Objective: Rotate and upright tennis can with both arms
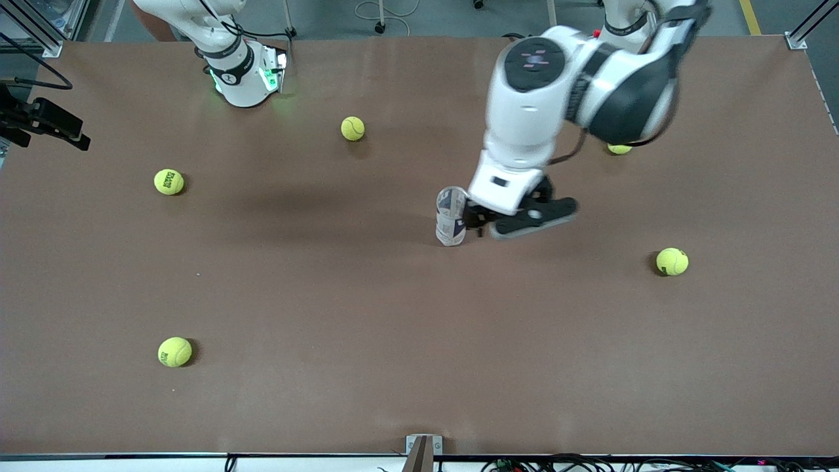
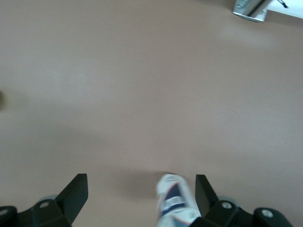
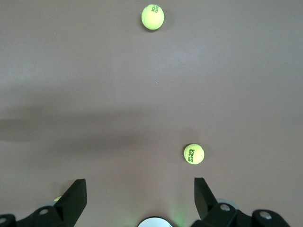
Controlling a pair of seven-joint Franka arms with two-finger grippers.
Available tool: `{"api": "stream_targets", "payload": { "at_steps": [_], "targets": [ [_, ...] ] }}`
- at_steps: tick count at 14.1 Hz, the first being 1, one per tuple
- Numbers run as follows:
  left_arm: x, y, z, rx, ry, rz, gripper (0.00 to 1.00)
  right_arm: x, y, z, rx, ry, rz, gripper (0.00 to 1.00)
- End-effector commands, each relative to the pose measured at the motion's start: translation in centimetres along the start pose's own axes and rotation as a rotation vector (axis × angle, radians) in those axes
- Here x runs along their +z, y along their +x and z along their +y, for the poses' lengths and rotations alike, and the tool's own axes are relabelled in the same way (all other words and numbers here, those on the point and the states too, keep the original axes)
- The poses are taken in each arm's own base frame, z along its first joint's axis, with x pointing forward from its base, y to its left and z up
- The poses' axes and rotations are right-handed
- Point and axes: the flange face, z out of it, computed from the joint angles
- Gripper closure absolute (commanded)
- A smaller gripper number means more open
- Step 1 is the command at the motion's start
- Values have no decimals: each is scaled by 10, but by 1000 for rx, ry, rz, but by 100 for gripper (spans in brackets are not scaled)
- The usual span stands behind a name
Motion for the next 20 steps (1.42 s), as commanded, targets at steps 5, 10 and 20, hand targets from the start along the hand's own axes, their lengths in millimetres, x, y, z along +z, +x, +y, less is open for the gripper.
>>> {"api": "stream_targets", "payload": {
  "at_steps": [5, 10, 20],
  "targets": [
    [-72, 66, -145, 128, -13, -40, 0, 0, -10, 0, -8, 0, 3, 0],
    [-107, 79, -222, 258, -6, -76, 0, 0, -11, -1, -11, -1, 1, 0],
    [-121, 83, -271, 275, 13, -125, 0, 0, -11, -2, -13, -1, 1, 0]
  ]
}}
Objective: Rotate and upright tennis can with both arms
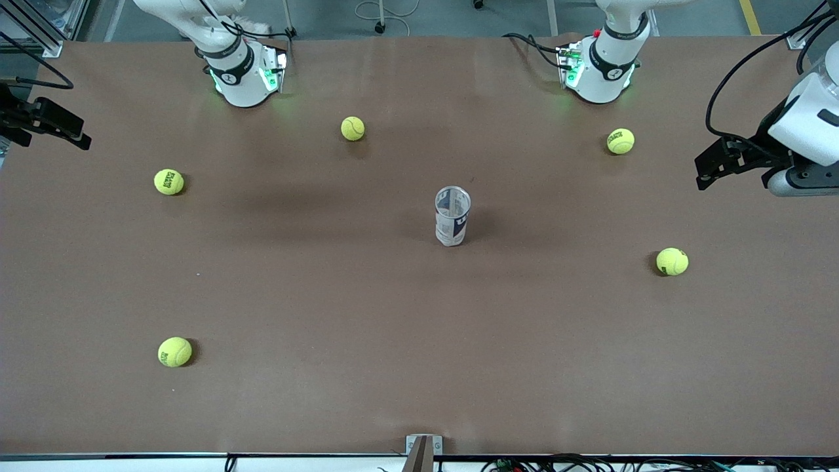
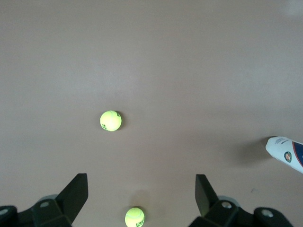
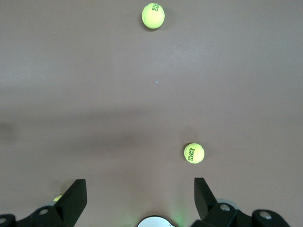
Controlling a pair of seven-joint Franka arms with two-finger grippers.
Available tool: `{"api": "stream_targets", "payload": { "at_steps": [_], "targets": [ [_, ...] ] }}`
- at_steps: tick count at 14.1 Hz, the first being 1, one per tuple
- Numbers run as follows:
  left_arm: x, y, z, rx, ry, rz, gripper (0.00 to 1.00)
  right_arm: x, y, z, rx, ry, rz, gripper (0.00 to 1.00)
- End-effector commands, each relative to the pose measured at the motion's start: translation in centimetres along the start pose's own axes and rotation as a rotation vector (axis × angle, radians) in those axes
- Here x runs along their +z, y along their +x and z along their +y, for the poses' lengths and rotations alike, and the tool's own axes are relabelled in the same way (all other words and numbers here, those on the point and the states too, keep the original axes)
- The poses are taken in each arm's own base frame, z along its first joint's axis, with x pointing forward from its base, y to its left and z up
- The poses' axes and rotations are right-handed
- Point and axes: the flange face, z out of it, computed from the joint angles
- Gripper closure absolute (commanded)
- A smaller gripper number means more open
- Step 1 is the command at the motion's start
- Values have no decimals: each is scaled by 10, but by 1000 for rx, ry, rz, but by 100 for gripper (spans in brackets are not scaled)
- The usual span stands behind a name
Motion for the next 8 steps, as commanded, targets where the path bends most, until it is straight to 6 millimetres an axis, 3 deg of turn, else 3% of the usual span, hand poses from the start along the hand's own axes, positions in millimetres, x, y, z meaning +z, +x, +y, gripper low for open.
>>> {"api": "stream_targets", "payload": {
  "at_steps": [1, 5, 8],
  "targets": [
    [1, -9, -3, -12, -18, -44, 0, 0, -10, -1, -10, -1, 5, 0],
    [-7, -9, -36, -9, -109, -51, 0, -1, -10, -2, -12, 7, 8, 0],
    [-15, -19, -38, 39, -104, -36, 0, -1, -10, -4, -14, 15, 14, 0]
  ]
}}
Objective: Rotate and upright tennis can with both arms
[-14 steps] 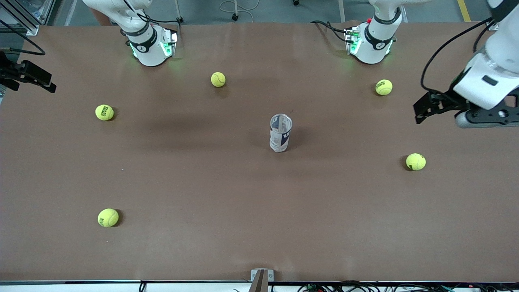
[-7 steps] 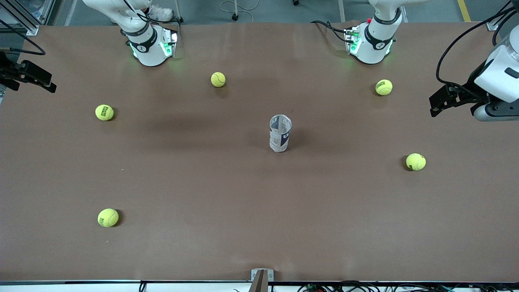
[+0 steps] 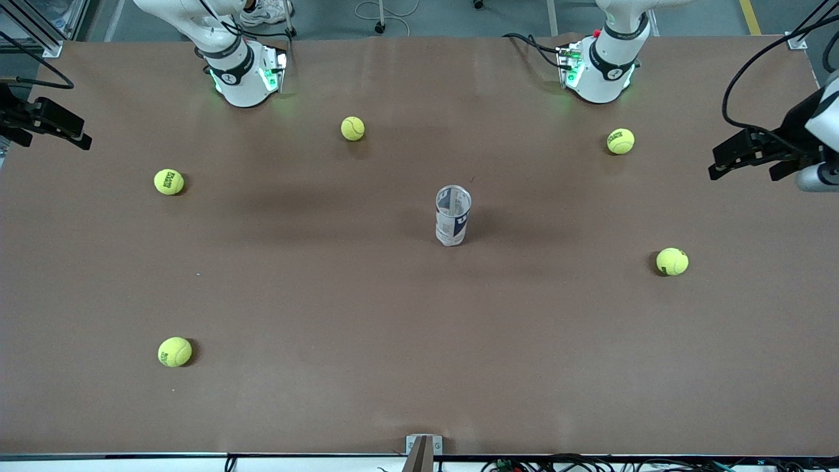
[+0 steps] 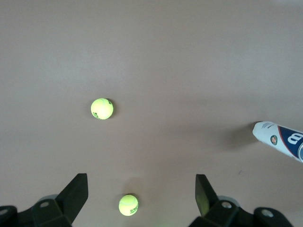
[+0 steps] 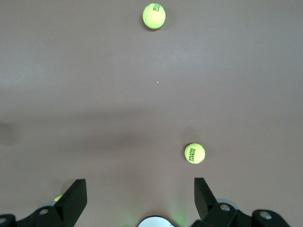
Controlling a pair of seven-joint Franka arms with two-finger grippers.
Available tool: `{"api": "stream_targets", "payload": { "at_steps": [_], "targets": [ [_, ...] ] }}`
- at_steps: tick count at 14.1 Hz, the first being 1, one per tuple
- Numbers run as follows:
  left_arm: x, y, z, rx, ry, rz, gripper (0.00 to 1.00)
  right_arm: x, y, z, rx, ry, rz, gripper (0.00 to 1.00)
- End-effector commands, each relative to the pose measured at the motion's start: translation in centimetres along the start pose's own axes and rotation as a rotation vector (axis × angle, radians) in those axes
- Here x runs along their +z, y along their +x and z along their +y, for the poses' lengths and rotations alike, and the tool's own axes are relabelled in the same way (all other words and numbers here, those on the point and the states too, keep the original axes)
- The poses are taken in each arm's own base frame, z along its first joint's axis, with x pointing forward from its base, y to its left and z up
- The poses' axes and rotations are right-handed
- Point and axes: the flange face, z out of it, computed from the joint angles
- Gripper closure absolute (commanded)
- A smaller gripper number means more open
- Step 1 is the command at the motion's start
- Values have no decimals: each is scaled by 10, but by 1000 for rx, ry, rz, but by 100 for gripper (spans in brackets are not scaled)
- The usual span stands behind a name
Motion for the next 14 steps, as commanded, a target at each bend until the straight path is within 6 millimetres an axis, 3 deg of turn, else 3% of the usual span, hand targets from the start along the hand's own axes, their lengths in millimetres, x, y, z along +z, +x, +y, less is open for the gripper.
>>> {"api": "stream_targets", "payload": {
  "at_steps": [1, 3, 8, 11, 14],
  "targets": [
    [-13, -18, 6, 27, -3, 19, 0, -1, -10, -3, -13, 11, 13, 0],
    [-9, -25, 6, 25, 3, 42, 0, -1, -10, -5, -15, 36, 12, 0],
    [-8, -21, 5, 8, 2, 42, 0, -2, -10, -5, -30, 34, 14, 0],
    [-9, -21, -10, -16, 10, 43, 0, -2, -10, -5, -42, 23, 13, 0],
    [-11, -22, -9, -16, 10, 47, 0, -2, -10, -4, -50, 23, 14, 0]
  ]
}}
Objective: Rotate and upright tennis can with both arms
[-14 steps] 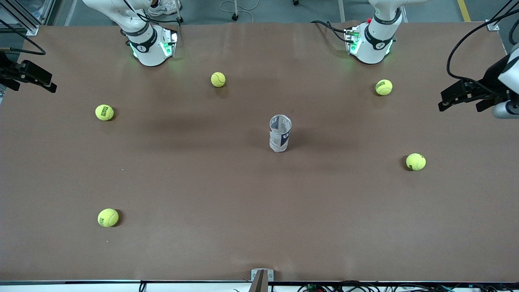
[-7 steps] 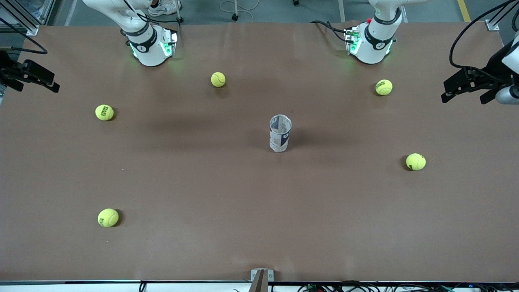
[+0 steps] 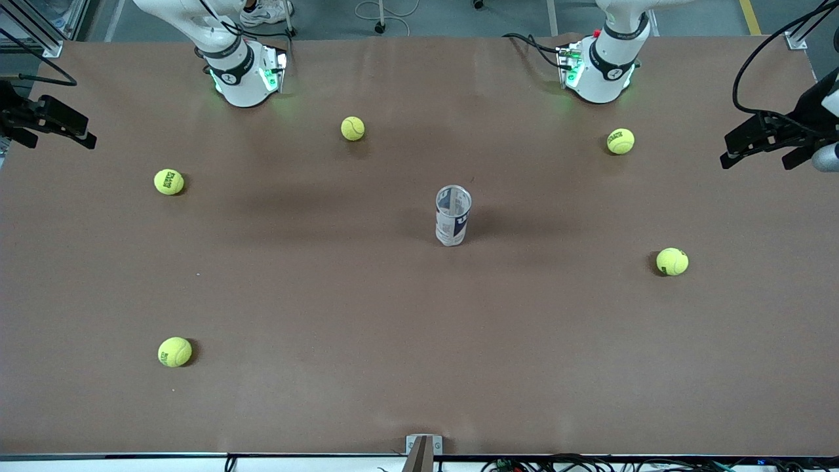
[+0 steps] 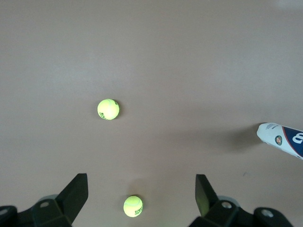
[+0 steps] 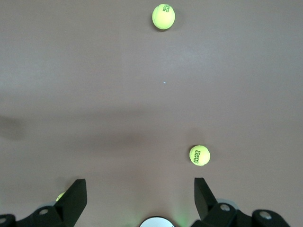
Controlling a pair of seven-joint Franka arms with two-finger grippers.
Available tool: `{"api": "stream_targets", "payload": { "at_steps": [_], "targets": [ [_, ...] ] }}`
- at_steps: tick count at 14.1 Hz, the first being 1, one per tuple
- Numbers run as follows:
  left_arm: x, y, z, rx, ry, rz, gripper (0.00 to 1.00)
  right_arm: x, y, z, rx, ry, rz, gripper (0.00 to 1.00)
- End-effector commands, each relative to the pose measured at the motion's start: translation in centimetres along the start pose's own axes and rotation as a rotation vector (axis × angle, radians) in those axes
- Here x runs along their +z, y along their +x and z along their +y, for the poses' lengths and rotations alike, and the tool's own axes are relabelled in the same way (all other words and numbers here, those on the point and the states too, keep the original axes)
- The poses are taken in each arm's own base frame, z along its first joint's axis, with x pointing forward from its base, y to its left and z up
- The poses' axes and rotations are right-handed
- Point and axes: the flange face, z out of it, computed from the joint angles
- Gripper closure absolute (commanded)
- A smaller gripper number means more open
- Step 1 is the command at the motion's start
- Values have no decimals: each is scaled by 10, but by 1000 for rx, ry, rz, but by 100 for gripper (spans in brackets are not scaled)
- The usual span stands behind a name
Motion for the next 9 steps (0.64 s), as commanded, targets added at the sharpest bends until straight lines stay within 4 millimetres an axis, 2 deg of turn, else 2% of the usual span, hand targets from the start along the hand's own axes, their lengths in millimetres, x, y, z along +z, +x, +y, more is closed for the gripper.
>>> {"api": "stream_targets", "payload": {
  "at_steps": [1, 9],
  "targets": [
    [-5, -6, 1, 0, 1, 17, 0, -2, -9, 1, -18, 0, 14, 0],
    [-8, -10, 0, -9, 23, 18, 0, -2, -9, 5, -41, -1, 15, 0]
  ]
}}
